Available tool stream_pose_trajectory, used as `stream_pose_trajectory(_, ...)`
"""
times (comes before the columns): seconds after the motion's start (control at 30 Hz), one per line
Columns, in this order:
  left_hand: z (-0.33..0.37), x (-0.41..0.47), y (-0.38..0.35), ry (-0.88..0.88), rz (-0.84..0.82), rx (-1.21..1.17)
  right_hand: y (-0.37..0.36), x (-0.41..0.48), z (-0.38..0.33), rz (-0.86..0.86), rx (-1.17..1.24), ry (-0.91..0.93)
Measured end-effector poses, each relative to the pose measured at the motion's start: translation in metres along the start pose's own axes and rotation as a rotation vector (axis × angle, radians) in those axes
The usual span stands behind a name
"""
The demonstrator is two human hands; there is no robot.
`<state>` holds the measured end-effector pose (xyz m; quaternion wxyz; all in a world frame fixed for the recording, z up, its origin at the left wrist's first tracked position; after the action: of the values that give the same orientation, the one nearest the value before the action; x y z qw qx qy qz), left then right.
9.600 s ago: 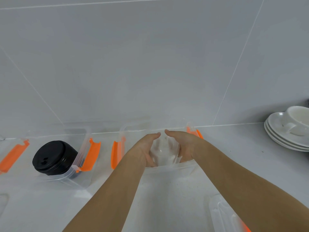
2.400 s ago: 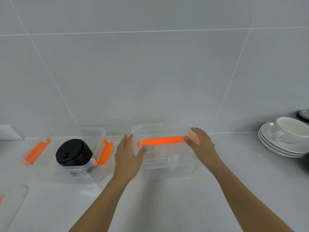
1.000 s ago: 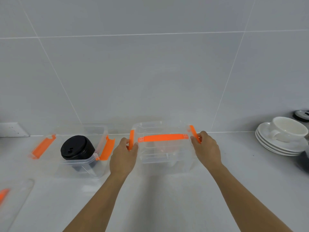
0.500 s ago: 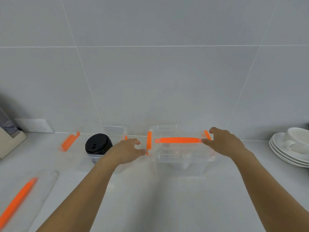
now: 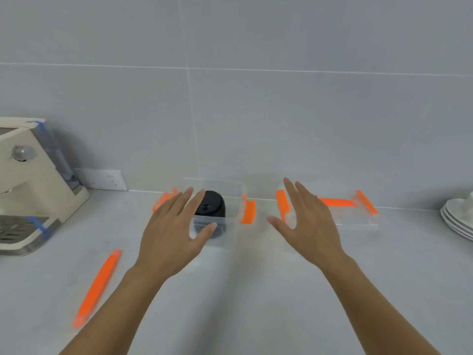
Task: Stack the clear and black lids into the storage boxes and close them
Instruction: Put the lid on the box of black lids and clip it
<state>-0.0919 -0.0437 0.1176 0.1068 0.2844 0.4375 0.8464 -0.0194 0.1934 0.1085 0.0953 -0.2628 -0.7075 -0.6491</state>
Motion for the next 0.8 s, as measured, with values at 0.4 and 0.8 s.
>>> stream_pose_trajectory(0.4, -0.150, -0.097, 0.058, 0.212, 0.040, 0.063, -0.077, -0.051, -0.166, -0.178, 0.045, 0.156)
stream_pose_trajectory(0.8, -0.254, -0.164, 0.048, 0.562, -0.061, 0.016, -0.153, -0.084, -0.259, -0.478, 0.076, 0.237)
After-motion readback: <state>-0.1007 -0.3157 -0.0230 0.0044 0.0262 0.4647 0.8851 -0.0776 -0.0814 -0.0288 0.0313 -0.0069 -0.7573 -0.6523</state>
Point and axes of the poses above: each hand's wrist, its own x-axis towards the middle knuckle, its own y-axis out of the back of the hand, z = x × y, the point moved 4 cm from there along x, towards the middle knuckle, and after that the axes turned 11 degrees about -x, right-handed, at the moved point
